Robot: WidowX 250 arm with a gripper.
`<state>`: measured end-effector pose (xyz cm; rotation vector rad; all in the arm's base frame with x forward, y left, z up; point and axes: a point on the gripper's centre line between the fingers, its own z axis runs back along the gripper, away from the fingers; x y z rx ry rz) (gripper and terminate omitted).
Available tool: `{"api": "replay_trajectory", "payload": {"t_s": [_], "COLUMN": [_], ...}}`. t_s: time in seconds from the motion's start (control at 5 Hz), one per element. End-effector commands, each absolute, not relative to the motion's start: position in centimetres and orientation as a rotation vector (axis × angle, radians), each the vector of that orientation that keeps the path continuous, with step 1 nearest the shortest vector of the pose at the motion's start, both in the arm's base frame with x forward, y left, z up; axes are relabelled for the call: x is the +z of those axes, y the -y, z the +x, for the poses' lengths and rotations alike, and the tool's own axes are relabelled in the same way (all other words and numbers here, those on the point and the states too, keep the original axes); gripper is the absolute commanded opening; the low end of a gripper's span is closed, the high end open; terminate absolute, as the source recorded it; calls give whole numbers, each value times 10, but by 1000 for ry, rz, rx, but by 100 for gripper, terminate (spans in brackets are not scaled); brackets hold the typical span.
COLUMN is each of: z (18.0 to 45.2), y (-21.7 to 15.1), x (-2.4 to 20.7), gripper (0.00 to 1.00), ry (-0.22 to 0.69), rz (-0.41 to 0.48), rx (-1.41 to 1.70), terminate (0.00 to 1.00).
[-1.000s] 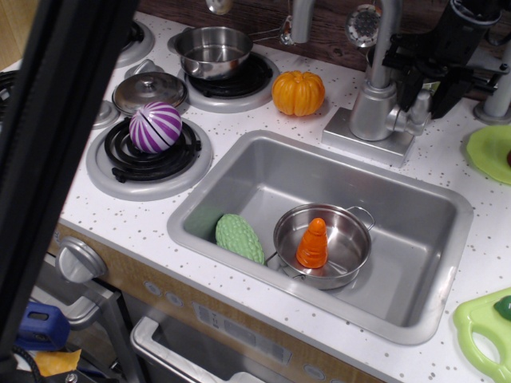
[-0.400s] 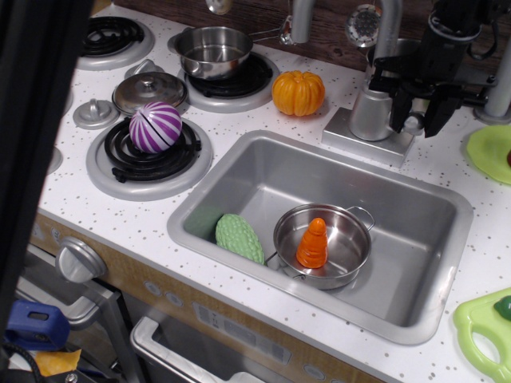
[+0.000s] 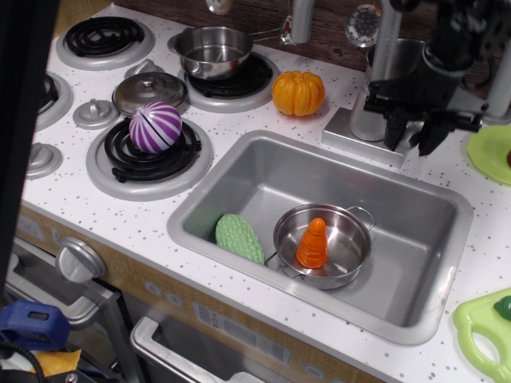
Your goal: Turn lever vertical to front
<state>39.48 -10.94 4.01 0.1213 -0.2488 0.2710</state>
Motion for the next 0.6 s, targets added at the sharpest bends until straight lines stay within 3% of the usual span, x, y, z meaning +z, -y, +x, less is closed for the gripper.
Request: {"api": "replay_trajectory", "payload": {"t_s": [0.0, 0.4], "z": [380, 388], "y": [119, 109], "x": [39, 43], "gripper": [100, 100], "ry": [302, 288], "rz": [137, 118], "rx": [259, 200], "terminate": [0, 0]}}
